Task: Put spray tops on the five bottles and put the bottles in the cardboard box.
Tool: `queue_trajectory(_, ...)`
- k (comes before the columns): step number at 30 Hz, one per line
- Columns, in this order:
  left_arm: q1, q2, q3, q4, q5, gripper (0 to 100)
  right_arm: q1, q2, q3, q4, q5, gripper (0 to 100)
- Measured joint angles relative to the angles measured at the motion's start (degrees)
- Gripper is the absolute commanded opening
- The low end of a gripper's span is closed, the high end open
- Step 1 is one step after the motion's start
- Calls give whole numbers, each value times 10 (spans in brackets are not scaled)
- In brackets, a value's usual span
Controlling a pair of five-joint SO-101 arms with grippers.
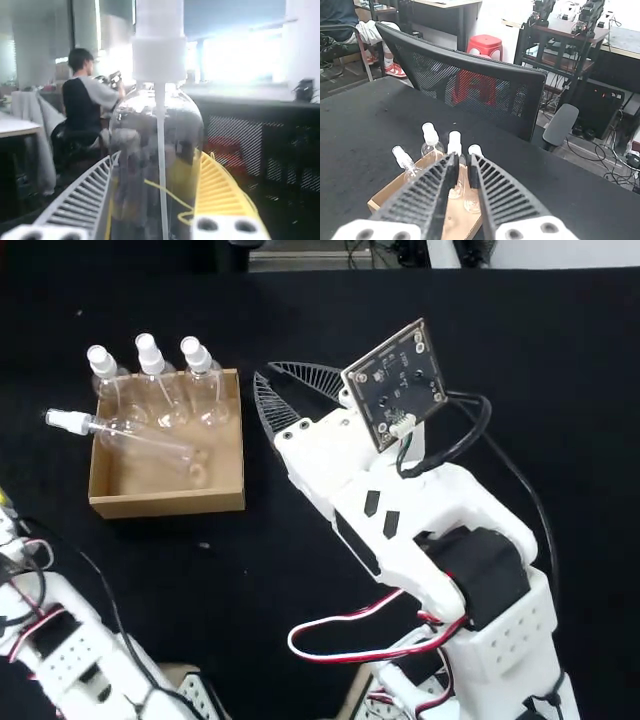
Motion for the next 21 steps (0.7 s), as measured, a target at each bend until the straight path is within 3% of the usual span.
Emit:
queue_trajectory(10,-45,368,-71,-184,0,30,0,0,0,0,0,11)
queue_trajectory(21,-87,771,-177,-491,0,30,0,0,0,0,0,11)
